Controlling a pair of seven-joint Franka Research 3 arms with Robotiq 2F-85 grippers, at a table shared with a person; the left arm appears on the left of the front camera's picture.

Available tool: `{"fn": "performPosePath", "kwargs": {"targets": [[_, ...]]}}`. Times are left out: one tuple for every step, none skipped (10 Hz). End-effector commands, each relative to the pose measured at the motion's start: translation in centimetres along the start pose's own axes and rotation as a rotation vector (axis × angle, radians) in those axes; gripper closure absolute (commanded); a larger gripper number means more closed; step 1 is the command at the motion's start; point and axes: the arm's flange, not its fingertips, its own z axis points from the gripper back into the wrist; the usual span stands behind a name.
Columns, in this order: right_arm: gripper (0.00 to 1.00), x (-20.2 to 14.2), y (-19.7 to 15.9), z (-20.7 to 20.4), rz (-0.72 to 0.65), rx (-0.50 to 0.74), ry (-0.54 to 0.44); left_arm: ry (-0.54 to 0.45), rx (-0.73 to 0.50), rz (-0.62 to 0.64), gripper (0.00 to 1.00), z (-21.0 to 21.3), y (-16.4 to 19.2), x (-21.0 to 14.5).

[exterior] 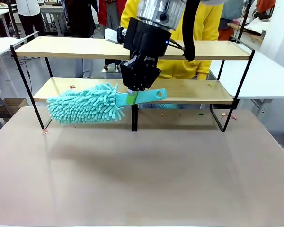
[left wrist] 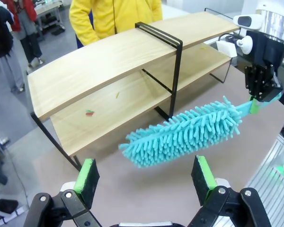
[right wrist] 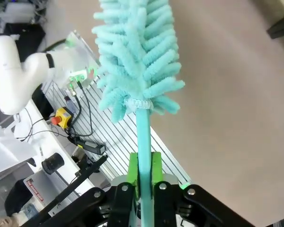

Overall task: Clean the shelves.
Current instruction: Clean another randomly selected level of the Shelf with the Duster.

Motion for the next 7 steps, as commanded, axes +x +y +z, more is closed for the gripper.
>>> {"fn": "performPosePath", "kwargs": {"targets": [[0.88,0.2,0.4,-0.2,-0.004,-0.013,-0.004,-0.007,-0.011,-0.008,0.00,0.1,0.0,0.0],[0.88,0.4,0.5,-0.3,0.025,0.015,-0.117,-0.007,-0.011,-0.008,0.00,0.1,0.0,0.0],[0.88,1.3,0.3,-0.2,-0.037,-0.050,-0.195,-0.007,-0.011,-0.008,0.00,0.1,0.0,0.0],[0.88,2.4,0.3,-0.3,-0.079,-0.097,-0.249,-0.007,-0.011,-0.008,0.00,0.1,0.0,0.0],[0.88,3.3,-0.1,-0.5,-0.133,-0.126,-0.276,-0.007,-0.011,-0.008,0.00,0.1,0.0,0.0],[0.88,4.2,-0.6,-1.0,-0.194,-0.144,-0.289,-0.007,-0.011,-0.008,0.00,0.1,0.0,0.0],[0.88,5.1,-1.1,-1.2,-0.239,-0.150,-0.316,-0.007,-0.011,-0.008,0.00,0.1,0.0,0.0]]}}
